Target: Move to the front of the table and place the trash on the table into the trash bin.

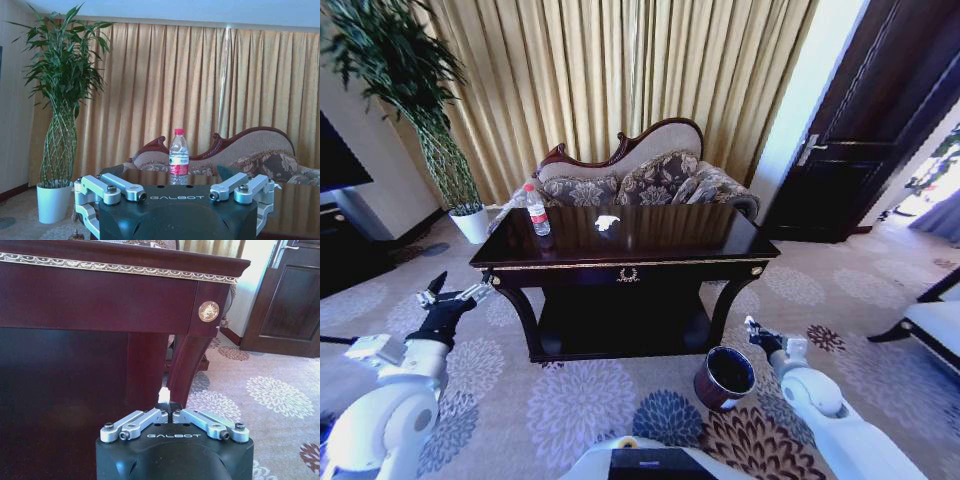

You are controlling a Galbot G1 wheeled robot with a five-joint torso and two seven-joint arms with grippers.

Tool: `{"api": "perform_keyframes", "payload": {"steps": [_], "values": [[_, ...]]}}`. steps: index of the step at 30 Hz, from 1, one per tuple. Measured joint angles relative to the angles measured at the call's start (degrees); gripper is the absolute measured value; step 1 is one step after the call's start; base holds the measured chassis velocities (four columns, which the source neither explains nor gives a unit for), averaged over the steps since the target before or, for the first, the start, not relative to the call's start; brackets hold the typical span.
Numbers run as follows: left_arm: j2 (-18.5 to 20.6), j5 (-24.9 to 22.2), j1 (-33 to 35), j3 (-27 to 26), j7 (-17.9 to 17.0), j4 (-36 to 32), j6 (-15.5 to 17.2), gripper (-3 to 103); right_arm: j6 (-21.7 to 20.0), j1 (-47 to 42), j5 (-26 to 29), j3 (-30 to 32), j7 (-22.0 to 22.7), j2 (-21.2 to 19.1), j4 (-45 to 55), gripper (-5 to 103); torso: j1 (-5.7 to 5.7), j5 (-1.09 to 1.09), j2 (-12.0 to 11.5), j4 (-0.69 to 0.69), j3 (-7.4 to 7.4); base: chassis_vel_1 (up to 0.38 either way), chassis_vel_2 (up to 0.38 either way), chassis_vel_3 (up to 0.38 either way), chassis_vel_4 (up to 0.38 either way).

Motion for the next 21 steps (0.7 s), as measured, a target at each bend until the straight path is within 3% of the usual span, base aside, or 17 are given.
{"api": "perform_keyframes", "payload": {"steps": [21], "values": [[-0.02,0.01,0.03,0.04,0.02,0.03,0.00,100,-0.08,0.05,0.11,0.14,0.10,-0.02,0.36,0,0.00,0.00,0.00,0.00,0.00,0.000,0.000,0.000,0.000]]}}
